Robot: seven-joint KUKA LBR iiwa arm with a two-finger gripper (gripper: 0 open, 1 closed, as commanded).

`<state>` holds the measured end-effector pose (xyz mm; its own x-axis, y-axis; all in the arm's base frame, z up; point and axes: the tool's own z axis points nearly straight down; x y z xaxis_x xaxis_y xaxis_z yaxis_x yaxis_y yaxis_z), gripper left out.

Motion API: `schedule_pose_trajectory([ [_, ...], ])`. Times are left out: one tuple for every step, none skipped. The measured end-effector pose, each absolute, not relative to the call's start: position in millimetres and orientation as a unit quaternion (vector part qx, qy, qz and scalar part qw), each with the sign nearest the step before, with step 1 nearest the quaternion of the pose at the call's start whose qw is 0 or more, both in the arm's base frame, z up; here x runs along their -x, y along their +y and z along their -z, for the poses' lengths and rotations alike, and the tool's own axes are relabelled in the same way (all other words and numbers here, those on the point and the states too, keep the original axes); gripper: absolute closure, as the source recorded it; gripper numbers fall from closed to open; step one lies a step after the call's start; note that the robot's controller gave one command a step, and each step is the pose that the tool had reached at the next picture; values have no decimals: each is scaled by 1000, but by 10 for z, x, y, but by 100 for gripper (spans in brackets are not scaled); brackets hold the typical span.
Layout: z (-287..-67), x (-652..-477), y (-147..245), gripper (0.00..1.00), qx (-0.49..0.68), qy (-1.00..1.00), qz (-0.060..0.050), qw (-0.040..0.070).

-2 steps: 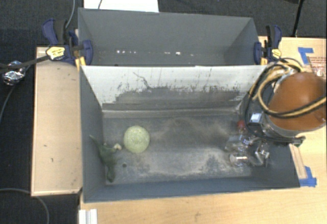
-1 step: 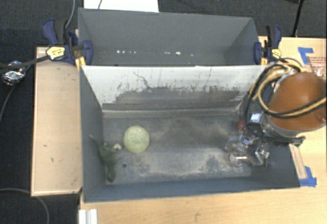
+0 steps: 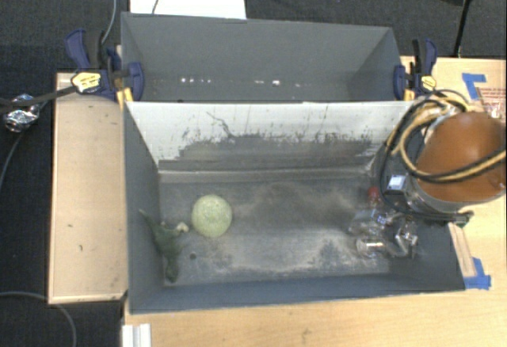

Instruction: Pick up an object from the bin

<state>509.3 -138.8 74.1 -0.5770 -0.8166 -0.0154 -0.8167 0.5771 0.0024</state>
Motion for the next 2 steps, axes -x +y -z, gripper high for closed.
schedule_pose_trajectory([
  [-741,-5093,-1387,100,460,888,-5,6],
  [-741,-5092,-1387,100,460,888,-5,6],
])
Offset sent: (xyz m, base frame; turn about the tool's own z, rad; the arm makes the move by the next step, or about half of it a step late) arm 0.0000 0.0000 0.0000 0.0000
